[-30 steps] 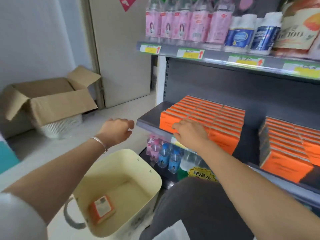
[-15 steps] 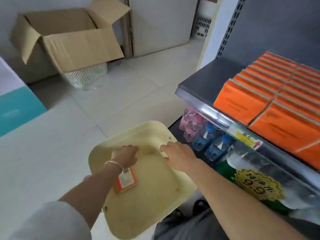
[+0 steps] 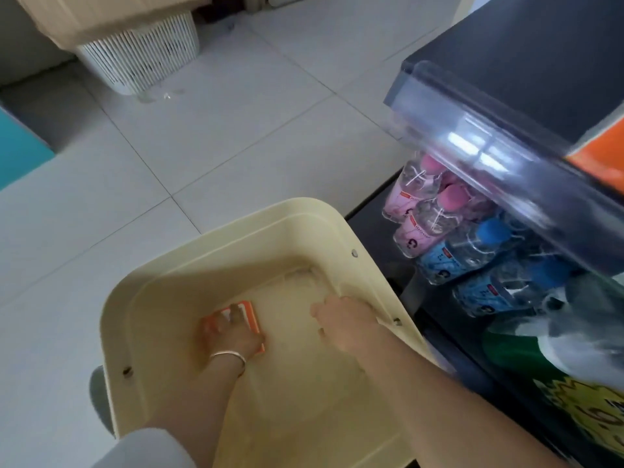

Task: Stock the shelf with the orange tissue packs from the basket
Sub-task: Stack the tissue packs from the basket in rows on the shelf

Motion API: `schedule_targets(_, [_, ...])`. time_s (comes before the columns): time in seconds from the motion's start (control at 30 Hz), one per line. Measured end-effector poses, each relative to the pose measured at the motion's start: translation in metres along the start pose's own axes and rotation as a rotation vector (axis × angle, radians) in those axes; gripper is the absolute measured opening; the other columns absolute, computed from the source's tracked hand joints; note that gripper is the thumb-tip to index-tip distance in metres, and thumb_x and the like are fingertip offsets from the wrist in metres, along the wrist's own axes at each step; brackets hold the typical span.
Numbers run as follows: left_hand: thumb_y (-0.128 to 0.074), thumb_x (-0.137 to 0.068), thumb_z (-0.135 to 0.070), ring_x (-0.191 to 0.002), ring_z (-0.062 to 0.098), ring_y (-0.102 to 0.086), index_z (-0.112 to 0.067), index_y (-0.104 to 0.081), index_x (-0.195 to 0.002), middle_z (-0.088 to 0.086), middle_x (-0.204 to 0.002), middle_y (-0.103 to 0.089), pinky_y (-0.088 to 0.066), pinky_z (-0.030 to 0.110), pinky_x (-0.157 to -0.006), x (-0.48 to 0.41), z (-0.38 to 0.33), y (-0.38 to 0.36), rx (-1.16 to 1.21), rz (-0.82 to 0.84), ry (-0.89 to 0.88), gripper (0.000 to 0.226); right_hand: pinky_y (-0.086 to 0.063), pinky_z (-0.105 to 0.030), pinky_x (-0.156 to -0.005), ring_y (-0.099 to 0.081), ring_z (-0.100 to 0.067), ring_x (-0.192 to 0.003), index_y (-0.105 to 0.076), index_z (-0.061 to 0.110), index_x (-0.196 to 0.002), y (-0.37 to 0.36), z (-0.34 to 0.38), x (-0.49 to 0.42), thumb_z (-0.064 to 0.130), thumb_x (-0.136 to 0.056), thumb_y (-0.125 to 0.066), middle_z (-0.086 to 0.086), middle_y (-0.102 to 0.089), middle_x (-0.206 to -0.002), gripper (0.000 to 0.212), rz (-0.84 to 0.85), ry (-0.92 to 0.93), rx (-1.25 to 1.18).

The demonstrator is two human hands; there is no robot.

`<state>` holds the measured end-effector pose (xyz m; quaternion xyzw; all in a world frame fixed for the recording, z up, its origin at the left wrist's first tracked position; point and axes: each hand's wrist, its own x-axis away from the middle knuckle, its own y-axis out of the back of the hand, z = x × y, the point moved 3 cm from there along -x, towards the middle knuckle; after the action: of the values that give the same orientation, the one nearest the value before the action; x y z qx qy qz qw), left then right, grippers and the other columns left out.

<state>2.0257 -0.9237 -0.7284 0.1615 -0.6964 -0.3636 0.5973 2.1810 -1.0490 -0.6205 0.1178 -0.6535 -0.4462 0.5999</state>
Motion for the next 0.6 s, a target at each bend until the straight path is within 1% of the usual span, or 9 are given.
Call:
schedule_targets(0.07, [-0.057, -0.078, -0.053, -0.145, 0.036, 0.003, -0.018, 0.006, -0.150, 0.023, -0.154, 0.007, 0.000, 0.044, -0.119, 0.000, -0.001, -0.009, 0.021, -0.056, 0.044, 0.102, -0.042, -0.039, -0.087, -0.049, -0.033, -0.116, -0.046, 0.017, -0.126, -0.010, -0.001, -0.002, 0.013, -0.094, -0.048, -0.011, -0.047, -0.124, 0.032, 0.015, 0.008, 0.012])
schedule_targets(0.13, [-0.058, -0.080, -0.050, -0.145, 0.034, 0.005, -0.019, 0.008, -0.150, 0.021, -0.155, 0.008, 0.002, 0.041, -0.119, 0.005, -0.004, -0.009, 0.007, -0.096, 0.054, 0.101, -0.041, -0.040, -0.087, -0.048, -0.033, -0.116, -0.045, 0.017, -0.128, -0.014, -0.002, -0.002, 0.013, -0.095, -0.047, -0.011, -0.046, -0.125, 0.033, 0.018, 0.013, 0.020])
schedule_targets(0.23, [-0.059, -0.079, -0.046, -0.144, 0.034, -0.004, -0.023, -0.002, -0.150, 0.018, -0.155, 0.002, -0.010, 0.037, -0.116, 0.008, -0.007, -0.004, 0.098, -0.116, 0.035, 0.094, -0.042, -0.040, -0.085, -0.049, -0.034, -0.115, -0.045, 0.016, -0.128, -0.009, -0.003, 0.000, 0.013, -0.095, -0.045, -0.012, -0.046, -0.124, 0.033, -0.009, 0.017, -0.013])
schedule_targets(0.3, [-0.063, -0.078, -0.043, -0.140, 0.035, -0.016, -0.023, -0.013, -0.149, 0.013, -0.153, -0.005, -0.020, 0.038, -0.113, 0.016, -0.013, 0.008, 0.186, -0.105, -0.007, 0.089, -0.041, -0.039, -0.083, -0.049, -0.034, -0.114, -0.045, 0.017, -0.128, -0.003, -0.003, 0.001, 0.012, -0.094, -0.045, -0.011, -0.047, -0.123, 0.034, -0.031, 0.012, -0.062])
schedule_targets(0.4, [-0.067, -0.075, -0.040, -0.130, 0.039, -0.031, -0.028, -0.024, -0.144, 0.010, -0.144, -0.024, -0.031, 0.042, -0.105, 0.038, -0.025, 0.034, 0.280, -0.132, -0.088, 0.083, -0.040, -0.037, -0.080, -0.051, -0.035, -0.113, -0.045, 0.019, -0.130, 0.013, 0.000, 0.010, 0.010, -0.092, -0.046, -0.011, -0.048, -0.126, 0.039, -0.067, 0.000, -0.139])
schedule_targets(0.47, [-0.066, -0.072, -0.043, -0.127, 0.037, -0.037, -0.027, -0.028, -0.143, 0.010, -0.139, -0.034, -0.032, 0.040, -0.104, 0.055, -0.034, 0.054, 0.313, -0.085, -0.174, 0.082, -0.044, -0.039, -0.084, -0.051, -0.036, -0.114, -0.042, 0.019, -0.134, 0.026, 0.003, 0.024, 0.007, -0.091, -0.048, -0.012, -0.045, -0.129, 0.045, -0.108, 0.005, -0.160])
schedule_targets(0.53, [-0.062, -0.059, -0.052, -0.121, 0.034, -0.045, -0.022, -0.038, -0.139, 0.013, -0.128, -0.048, -0.038, 0.038, -0.102, 0.074, -0.042, 0.074, 0.347, 0.004, -0.296, 0.088, -0.044, -0.040, -0.083, -0.050, -0.037, -0.114, -0.038, 0.020, -0.136, 0.041, 0.004, 0.041, 0.005, -0.089, -0.051, -0.012, -0.041, -0.129, 0.051, -0.169, 0.008, -0.158])
schedule_targets(0.57, [-0.060, -0.053, -0.051, -0.114, 0.031, -0.051, -0.020, -0.044, -0.134, 0.012, -0.121, -0.054, -0.043, 0.037, -0.096, 0.087, -0.046, 0.085, 0.375, 0.039, -0.363, 0.088, -0.043, -0.039, -0.081, -0.049, -0.036, -0.114, -0.035, 0.022, -0.137, 0.048, 0.005, 0.050, 0.004, -0.088, -0.053, -0.011, -0.040, -0.129, 0.055, -0.202, 0.007, -0.147])
schedule_targets(0.6, [-0.059, -0.051, -0.047, -0.107, 0.027, -0.055, -0.021, -0.050, -0.127, 0.009, -0.115, -0.058, -0.046, 0.033, -0.089, 0.101, -0.048, 0.096, 0.421, 0.075, -0.413, 0.081, -0.043, -0.040, -0.081, -0.047, -0.036, -0.116, -0.032, 0.025, -0.139, 0.054, 0.006, 0.060, 0.003, -0.087, -0.054, -0.009, -0.038, -0.130, 0.061, -0.238, 0.003, -0.126])
